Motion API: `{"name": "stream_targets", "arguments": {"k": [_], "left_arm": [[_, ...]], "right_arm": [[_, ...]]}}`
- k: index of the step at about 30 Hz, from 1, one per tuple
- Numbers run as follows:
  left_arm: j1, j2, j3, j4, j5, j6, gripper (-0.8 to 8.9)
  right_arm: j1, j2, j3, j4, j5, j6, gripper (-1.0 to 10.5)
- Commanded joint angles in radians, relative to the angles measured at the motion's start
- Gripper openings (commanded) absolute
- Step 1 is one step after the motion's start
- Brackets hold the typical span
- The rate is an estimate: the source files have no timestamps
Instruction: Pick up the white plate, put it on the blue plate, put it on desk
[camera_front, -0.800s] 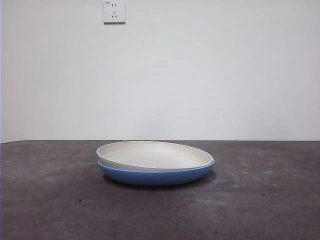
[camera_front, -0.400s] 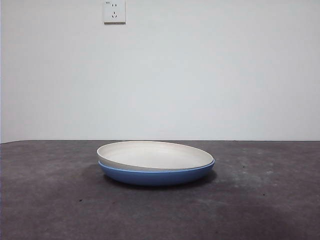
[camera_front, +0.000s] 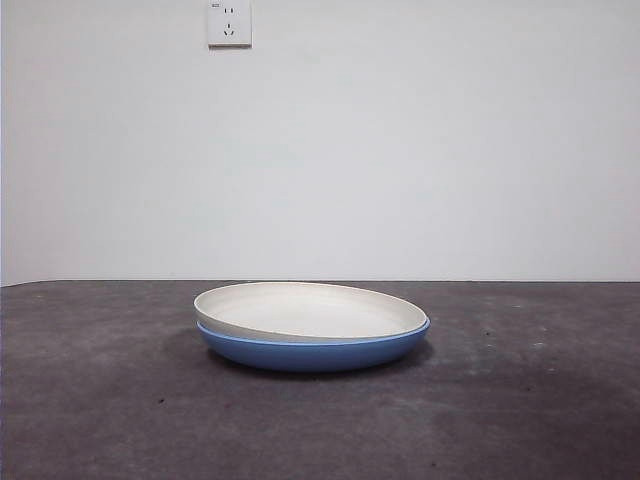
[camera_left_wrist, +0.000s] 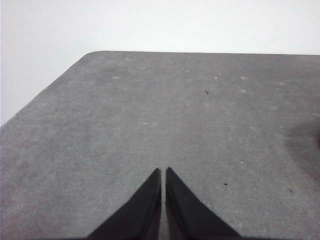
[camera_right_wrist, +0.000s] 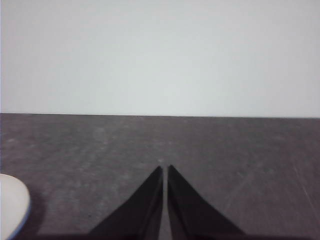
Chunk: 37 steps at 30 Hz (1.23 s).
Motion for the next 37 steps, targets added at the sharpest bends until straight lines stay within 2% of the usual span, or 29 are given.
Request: {"name": "stream_targets", "arguments": {"k": [1,8,17,37], "left_arm": [[0.002,-0.002,-0.020,-0.005,-0.003,-0.003,0.15],[0.002,-0.002,-0.020,-0.005,-0.003,-0.003,0.15],[0.002,-0.002,-0.020,-0.005,-0.003,-0.003,0.15],[0.002,-0.002,-0.020,-0.005,-0.003,-0.003,0.15]], "right_arm": [[-0.002,-0.035,-0.043,0.015,0.010,0.029,0.1],[-0.002,-0.064,-0.118,0.013,0.029,0.037,0.1],[-0.002,-0.064,-0.118,-0.178,0.059,0.036,0.1],[-0.002,-0.064,-0.117,-0.149,0.059,0.041,0.1]]}}
